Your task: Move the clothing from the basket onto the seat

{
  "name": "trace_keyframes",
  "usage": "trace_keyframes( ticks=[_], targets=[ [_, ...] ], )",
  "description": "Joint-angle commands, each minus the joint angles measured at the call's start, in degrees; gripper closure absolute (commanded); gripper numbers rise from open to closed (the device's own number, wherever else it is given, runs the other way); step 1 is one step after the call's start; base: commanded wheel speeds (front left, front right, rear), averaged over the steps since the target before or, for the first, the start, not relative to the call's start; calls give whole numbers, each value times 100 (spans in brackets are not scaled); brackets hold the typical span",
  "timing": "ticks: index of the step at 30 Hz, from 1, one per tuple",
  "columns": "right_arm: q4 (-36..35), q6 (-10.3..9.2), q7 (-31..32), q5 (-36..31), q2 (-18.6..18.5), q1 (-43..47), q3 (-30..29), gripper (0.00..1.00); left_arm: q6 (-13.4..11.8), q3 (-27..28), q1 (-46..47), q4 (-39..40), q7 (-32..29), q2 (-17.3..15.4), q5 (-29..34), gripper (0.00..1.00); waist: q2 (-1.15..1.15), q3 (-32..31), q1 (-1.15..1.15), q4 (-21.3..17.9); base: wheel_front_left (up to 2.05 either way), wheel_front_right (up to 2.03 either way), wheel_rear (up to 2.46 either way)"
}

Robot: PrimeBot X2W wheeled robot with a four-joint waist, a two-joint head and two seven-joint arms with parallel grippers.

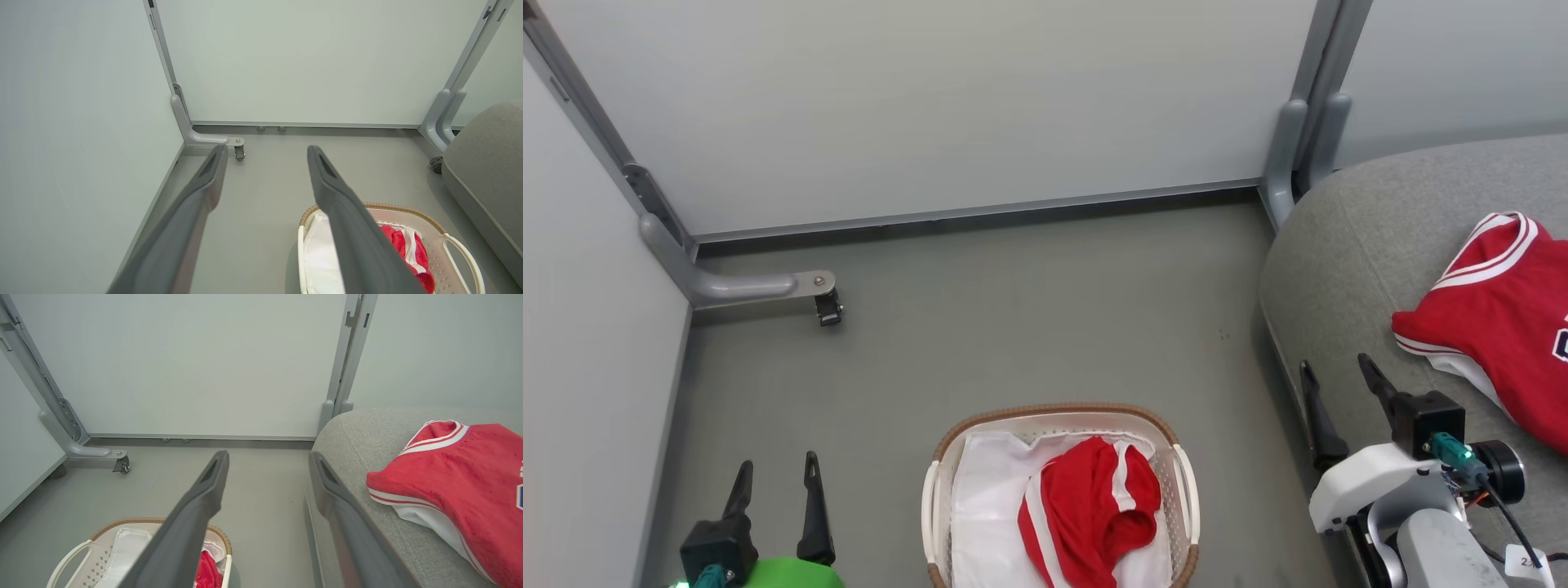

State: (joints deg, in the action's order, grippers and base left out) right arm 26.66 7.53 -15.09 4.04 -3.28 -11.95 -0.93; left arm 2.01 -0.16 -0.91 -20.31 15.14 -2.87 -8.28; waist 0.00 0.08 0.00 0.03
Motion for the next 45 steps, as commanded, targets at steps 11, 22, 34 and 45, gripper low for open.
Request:
trace_keyframes(
  ticks=[11,22,34,45],
  targets=[
    [5,-8,-10,309,23,319,180,0,-174,38,-313,83,0,-9,-142,0,0,-90,0,57,0,0,0],
    [16,-8,-10,400,24,364,255,0,-192,-92,-362,154,0,-9,-240,0,0,-104,0,22,0,0,0],
    [-82,-8,-10,462,24,104,434,0,-135,-416,-266,-25,1,-11,-341,0,0,151,0,-168,0,0,0],
    [-602,-8,-10,630,25,-517,698,0,-34,-852,439,-350,0,-13,-410,0,0,1135,0,-568,0,0,0]
  ],
)
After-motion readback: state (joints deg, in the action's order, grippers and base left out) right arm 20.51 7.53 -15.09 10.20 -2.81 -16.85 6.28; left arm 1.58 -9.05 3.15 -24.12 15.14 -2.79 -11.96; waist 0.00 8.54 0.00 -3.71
